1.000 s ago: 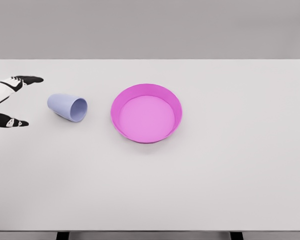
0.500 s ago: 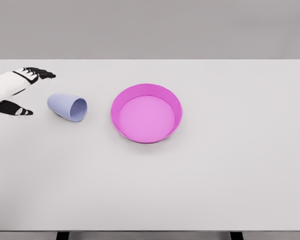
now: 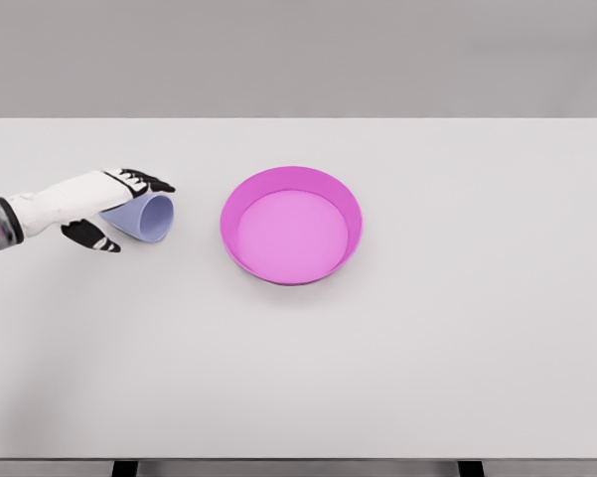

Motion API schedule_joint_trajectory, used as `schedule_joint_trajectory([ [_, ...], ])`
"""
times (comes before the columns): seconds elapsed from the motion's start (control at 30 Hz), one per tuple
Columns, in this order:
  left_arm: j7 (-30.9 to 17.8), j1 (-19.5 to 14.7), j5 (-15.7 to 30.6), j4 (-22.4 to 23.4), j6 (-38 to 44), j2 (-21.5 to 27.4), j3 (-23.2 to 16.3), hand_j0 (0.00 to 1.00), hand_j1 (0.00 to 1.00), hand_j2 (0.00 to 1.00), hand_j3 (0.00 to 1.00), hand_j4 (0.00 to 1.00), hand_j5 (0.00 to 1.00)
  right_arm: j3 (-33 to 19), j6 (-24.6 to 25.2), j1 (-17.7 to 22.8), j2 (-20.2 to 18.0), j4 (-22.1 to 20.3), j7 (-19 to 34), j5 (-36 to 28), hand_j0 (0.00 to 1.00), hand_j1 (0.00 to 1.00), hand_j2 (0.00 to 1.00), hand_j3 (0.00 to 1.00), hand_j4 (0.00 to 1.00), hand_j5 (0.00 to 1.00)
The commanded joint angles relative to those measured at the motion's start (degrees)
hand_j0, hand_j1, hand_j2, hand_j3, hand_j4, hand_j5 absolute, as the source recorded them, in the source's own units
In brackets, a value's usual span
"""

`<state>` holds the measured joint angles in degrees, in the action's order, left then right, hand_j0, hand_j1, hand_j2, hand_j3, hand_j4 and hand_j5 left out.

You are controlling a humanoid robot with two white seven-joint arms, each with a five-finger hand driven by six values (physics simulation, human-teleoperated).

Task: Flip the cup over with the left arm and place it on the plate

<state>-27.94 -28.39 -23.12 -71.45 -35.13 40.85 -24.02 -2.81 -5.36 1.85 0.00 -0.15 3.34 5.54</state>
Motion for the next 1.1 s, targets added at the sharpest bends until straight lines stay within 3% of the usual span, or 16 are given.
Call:
schedule_joint_trajectory([
  [0.0, 0.0, -0.1, 0.6, 1.5, 0.1, -0.4, -0.7, 1.00, 1.00, 1.00, 1.00, 1.00, 1.00, 0.0, 0.0, 0.0, 0.0, 0.0, 0.0, 0.0, 1.00, 1.00, 1.00, 1.00, 1.00, 1.00],
  [0.17, 0.0, -1.5, 0.7, 5.3, 0.1, -0.4, -0.6, 1.00, 1.00, 1.00, 1.00, 1.00, 1.00, 0.0, 0.0, 0.0, 0.0, 0.0, 0.0, 0.0, 1.00, 1.00, 1.00, 1.00, 1.00, 1.00],
  [1.07, 0.0, -3.2, 0.1, 8.7, 0.1, -4.6, -0.8, 0.98, 0.98, 0.98, 0.98, 0.98, 0.98, 0.0, 0.0, 0.0, 0.0, 0.0, 0.0, 0.0, 1.00, 1.00, 1.00, 1.00, 1.00, 1.00],
])
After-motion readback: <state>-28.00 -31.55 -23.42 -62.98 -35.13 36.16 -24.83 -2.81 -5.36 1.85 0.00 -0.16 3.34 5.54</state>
